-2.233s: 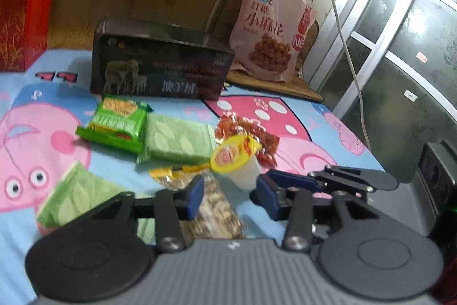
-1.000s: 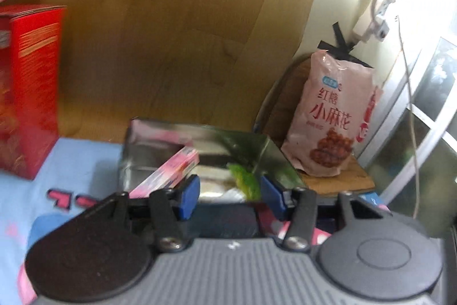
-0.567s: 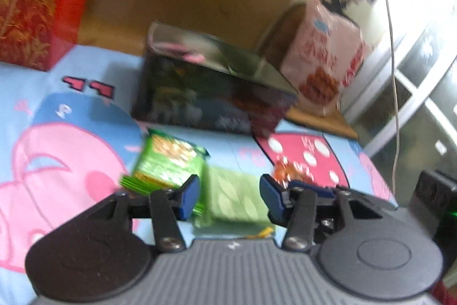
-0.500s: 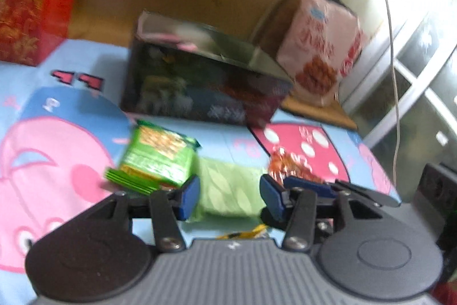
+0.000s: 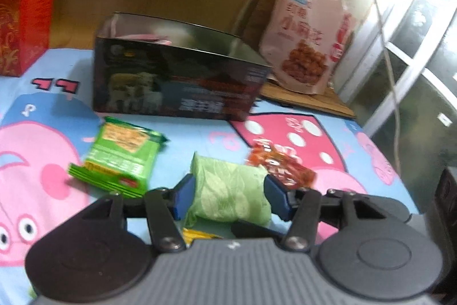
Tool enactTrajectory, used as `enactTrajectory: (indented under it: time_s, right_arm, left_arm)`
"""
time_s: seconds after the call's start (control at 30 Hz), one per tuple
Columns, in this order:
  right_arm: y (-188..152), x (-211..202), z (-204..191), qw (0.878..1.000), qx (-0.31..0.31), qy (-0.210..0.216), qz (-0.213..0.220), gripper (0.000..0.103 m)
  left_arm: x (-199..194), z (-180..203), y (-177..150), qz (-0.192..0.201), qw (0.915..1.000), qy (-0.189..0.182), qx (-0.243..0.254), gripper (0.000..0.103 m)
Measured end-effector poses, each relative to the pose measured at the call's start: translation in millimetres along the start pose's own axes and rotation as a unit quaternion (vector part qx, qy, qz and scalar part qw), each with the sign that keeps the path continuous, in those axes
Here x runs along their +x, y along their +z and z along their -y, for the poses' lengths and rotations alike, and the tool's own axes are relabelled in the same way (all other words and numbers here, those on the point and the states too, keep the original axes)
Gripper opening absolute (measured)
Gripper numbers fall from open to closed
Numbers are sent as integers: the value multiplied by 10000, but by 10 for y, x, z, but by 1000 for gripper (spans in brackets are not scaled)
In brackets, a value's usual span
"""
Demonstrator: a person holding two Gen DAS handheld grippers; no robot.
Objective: Organize snacks
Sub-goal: 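Move the left gripper to the light green wrapped pack, then grasp the light green wrapped pack with the left gripper, then place the light green pack into the tin box and release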
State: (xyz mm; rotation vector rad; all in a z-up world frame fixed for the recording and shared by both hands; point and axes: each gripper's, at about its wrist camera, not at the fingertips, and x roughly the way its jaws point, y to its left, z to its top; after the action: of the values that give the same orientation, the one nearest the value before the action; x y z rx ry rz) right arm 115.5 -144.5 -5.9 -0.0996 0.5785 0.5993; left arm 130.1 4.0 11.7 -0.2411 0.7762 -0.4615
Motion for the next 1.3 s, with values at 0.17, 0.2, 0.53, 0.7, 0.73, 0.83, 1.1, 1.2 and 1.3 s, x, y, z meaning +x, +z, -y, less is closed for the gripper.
enactTrajectory:
  time_s: [0.17,0.2,0.53,0.7,0.73,0.83,1.1,1.2,1.3]
  right_arm:
    - [-115,-310,30,9995,44,-250,200,37]
    - [-145,-393,40,9992,59,-294,256,37]
    - [-399,-584,205,9981,256,-553,115,47]
    - [-471,-631,186,9983,81,-558,169,58]
    - [-473,-617,184,9984,29,-551,139,58]
    - [-452,-502,165,9985,-170,-524,22,57]
    - [-294,-525,1,9970,-262,-624,370,36]
    - [-187,-534,-77,9958,-409,-579,585,36]
    - [-33,-438,-93,9952,-487,-522,675,35]
  left_arm:
    - [-60,202,-63,-3,9988,-476,113,53]
    - [-61,233,-76,-33,9983,-572,108,53]
    - [97,375,-198,-372,9978,-513,170,55]
    - [132,338,-180,-500,9978,-433,83,53]
    - [180,373,-194,-601,9972,-412,154,53]
    - [249,527,-255,-612,9960,-343,558,48]
    - [-135,534,-215,-140,9974,-486,511,48]
    - [-285,480,-132,106,9977,-435,516,48]
    - [-354,403,-10,280,9975,-322,563,48]
